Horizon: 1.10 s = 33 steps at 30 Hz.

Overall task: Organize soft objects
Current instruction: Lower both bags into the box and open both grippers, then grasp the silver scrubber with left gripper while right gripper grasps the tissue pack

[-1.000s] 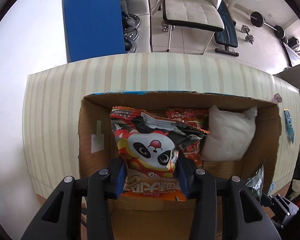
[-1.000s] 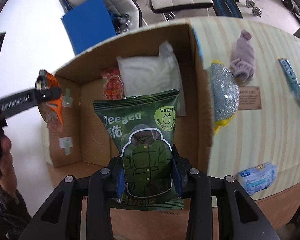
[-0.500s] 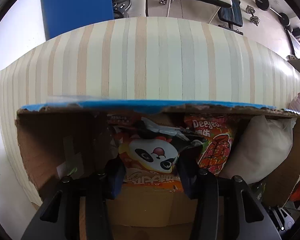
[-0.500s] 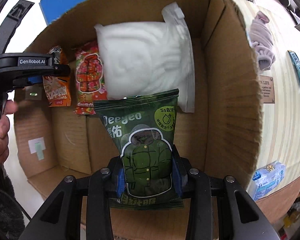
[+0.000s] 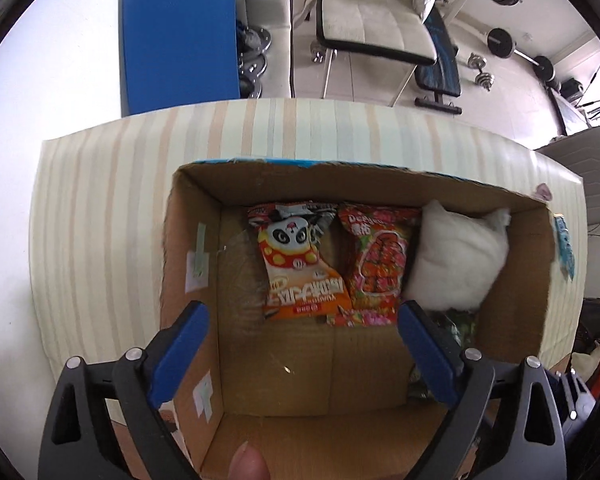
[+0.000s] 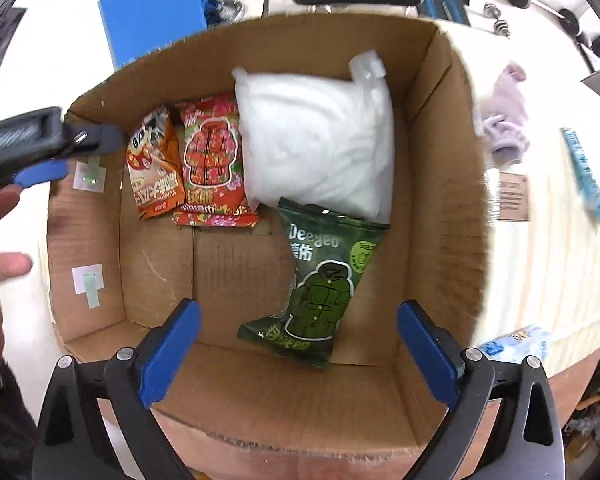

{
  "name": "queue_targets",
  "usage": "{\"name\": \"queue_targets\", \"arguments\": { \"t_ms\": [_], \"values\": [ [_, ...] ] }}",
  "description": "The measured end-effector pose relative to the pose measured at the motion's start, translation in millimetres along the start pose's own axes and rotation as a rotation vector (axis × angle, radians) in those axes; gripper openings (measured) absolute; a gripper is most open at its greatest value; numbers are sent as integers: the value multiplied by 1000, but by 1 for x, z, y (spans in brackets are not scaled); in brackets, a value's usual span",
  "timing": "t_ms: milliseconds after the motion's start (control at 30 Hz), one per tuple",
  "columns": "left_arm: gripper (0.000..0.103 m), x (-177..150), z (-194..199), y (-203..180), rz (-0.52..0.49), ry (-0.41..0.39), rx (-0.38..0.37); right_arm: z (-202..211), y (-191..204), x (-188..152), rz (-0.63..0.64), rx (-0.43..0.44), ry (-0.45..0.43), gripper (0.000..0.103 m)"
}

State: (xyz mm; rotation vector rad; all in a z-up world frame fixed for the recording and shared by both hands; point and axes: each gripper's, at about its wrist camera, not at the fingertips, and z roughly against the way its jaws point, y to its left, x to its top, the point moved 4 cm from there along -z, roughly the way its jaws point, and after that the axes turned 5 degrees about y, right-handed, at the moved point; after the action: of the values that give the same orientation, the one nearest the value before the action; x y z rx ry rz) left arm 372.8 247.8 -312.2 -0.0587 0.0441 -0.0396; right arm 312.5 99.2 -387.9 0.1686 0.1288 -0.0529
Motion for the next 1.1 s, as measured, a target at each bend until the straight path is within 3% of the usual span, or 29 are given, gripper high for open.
{"name": "queue_targets", "arguments": {
  "t_ms": [367,667,900,1000,1100],
  "values": [
    [97,-71,53,-10,37,-190,96,61,-16,-30,20,22,-126,103],
    [97,-109,103,-56,55,-298,139,107,-28,-63,93,95,-196,103],
    [97,-85,135,-151,-94,-363,161,147,-94,-62,63,216,-246,103],
    [97,-57,123,-203,-185,-324,156,160,-143,-50,28,189,-273,103],
    [97,-30,91,-255,-269,-224,168,164,-197,-36,-10,133,-279,103]
  ]
}}
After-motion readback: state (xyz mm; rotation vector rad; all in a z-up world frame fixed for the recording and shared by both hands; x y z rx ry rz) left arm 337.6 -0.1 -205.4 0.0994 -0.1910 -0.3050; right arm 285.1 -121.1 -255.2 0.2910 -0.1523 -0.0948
